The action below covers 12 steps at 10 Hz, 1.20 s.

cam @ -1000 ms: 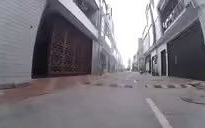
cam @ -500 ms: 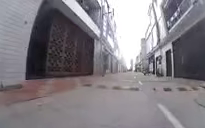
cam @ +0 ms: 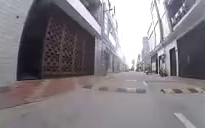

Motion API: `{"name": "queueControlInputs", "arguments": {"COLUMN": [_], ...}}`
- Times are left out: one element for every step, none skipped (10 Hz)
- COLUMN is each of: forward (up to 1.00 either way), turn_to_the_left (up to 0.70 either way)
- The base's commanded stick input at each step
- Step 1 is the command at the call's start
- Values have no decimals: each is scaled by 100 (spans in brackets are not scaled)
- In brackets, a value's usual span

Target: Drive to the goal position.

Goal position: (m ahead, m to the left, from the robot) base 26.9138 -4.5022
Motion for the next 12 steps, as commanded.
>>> {"name": "queueControlInputs", "arguments": {"forward": [85,85,85,85,85,85,85,85,85,85,85,85], "turn_to_the_left": [0,0,0,0,0,0,0,-32,-34,-34,-34,-34]}}
